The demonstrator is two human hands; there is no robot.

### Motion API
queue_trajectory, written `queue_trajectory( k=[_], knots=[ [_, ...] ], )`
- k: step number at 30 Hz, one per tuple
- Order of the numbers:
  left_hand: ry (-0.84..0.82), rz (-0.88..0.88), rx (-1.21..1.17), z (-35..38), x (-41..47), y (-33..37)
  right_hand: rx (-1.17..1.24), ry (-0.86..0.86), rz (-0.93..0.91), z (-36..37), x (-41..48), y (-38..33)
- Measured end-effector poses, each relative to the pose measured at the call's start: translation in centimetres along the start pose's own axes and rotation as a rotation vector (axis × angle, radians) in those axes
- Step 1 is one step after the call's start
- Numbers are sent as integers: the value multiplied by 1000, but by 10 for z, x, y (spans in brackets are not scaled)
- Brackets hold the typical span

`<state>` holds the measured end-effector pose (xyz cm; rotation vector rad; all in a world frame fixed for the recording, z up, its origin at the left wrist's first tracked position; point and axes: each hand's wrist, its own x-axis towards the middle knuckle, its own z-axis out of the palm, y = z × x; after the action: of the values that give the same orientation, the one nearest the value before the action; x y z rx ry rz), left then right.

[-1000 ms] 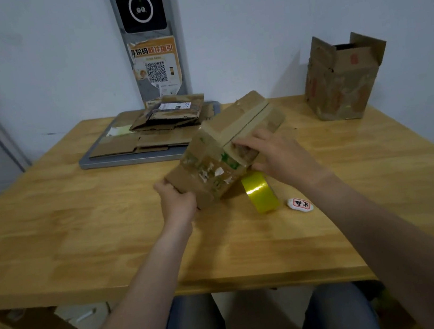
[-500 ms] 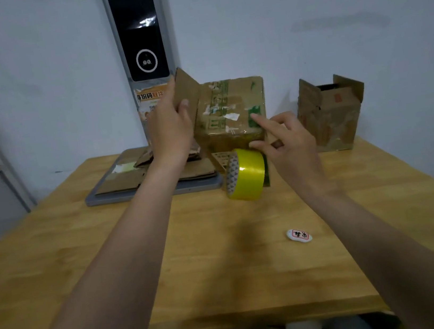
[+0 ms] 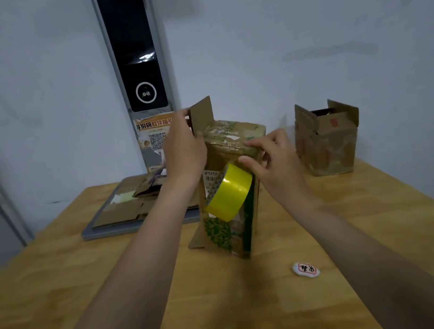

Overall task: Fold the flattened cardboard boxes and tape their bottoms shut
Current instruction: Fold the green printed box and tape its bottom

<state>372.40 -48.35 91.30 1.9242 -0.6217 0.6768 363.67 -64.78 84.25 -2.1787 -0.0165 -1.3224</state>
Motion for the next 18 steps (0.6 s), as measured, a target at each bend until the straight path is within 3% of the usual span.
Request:
queue_trajectory(
  k=[3, 6, 11, 14, 18],
  knots=[
    [-37, -8, -27, -1, 0, -5, 4, -53, -7, 12, 18, 6],
    [-34, 24, 141, -4, -7, -5, 76, -128, 19, 25, 29, 8],
    [-502, -199, 111, -2, -32, 1, 94, -99, -3, 42, 37, 8],
    [-626, -315, -125, -3, -38, 2, 57, -38, -18, 42, 41, 8],
    [-715, -274, -116, -5, -30, 6, -43, -15, -30, 41, 48, 0]
  ],
)
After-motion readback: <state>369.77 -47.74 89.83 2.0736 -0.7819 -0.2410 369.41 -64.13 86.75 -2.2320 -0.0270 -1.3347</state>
